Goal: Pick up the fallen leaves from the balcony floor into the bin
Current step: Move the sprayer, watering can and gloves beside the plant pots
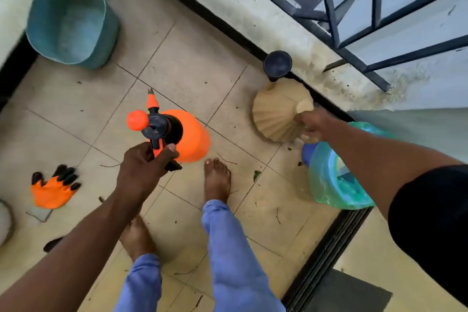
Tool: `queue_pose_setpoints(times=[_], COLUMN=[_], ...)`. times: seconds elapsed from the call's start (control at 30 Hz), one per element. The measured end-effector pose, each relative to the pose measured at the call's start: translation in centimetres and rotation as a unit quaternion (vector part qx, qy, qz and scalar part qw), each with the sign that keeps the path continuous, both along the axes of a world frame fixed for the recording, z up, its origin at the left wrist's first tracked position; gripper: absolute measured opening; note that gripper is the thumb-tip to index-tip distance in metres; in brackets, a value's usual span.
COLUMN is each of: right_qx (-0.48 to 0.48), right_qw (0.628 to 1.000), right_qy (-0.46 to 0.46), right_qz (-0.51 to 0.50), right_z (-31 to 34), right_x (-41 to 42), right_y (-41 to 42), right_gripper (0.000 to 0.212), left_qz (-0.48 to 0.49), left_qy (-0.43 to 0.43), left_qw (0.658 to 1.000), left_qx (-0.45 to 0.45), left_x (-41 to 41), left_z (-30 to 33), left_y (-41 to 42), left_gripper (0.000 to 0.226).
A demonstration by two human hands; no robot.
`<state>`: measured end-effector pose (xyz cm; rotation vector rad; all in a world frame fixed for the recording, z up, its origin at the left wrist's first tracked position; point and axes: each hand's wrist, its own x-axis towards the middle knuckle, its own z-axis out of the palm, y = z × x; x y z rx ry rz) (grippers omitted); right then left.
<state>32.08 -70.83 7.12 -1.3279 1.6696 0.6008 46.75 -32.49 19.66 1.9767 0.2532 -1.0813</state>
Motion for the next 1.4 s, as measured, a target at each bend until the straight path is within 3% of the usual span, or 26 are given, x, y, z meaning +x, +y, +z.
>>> queue_pose_setpoints(times=[0.2,0.27,0.33,0.43,0.53,0.67,0.77,0.87,0.97,1.03,1.13,1.2,1.3,1.4], right_qx=[0.004,-0.013,-0.005,0.006,-0.022,-0.101,-0.107,-0.078,-0.074,-0.09,-0.101,-0.1,-0.08,-0.062], right_qw=[0.997,0.995,0.997,0.998,0.999,0.984,0.939,0.907,0.85,0.799,0.763,0.757,0.755,0.752], right_qy=[0.073,0.09,0.076,0.038,0.015,0.017,0.037,-0.011,-0.024,-0.014,-0.019,-0.028,-0.039,-0.043], right_qz=[0.035,0.048,0.03,-0.044,-0.045,0.145,0.324,0.414,0.522,0.595,0.638,0.645,0.65,0.654], right_z=[-5.0,-4.6,-4.0,-5.1,-4.1,0.4,4.1,6.8,8.8,9.3,10.0,9.9,9.3,8.8], right_x=[-1.7,-1.1,-0.6,-0.9,-0.8,1.1,3.7,6.9,9.9,12.6,16.5,18.7,21.4,23.7], right_y=[-1.5,-0.4,0.8,1.8,2.4,5.5,9.0,13.3,18.1,22.0,27.8,31.3,35.9,40.1], right_gripper=[0.045,0.029,0.025,0.048,0.038,0.03,0.025,0.013,0.019,0.028,0.035,0.036,0.036,0.035], left_qz=[0.033,0.037,0.036,0.032,0.055,0.09,0.123,0.127,0.172,0.204,0.256,0.29,0.329,0.364], left_qy=[0.011,0.011,0.011,0.011,0.022,0.033,0.029,0.011,-0.004,-0.015,-0.019,-0.025,-0.045,-0.055], left_qw=[0.999,0.999,0.999,0.999,0.998,0.995,0.991,0.991,0.984,0.978,0.966,0.955,0.94,0.926], left_qx=[0.009,0.007,0.005,0.005,0.011,0.024,0.036,0.05,0.037,0.038,0.044,0.054,0.073,0.084], left_x=[-0.1,-0.2,-0.3,-0.4,-0.7,-1.0,-0.9,-0.7,-0.2,0.3,1.3,2.4,4.1,6.4], left_z=[0.2,-0.2,-0.6,-1.0,-0.9,0.2,1.6,2.6,2.9,2.8,2.1,1.4,0.2,-0.6], left_y=[-1.2,-0.8,-0.5,0.5,1.4,2.9,4.8,7.0,9.6,12.1,15.9,18.7,22.9,26.8], left_gripper=[0.018,0.018,0.02,0.037,0.051,0.058,0.056,0.049,0.036,0.039,0.03,0.026,0.038,0.031])
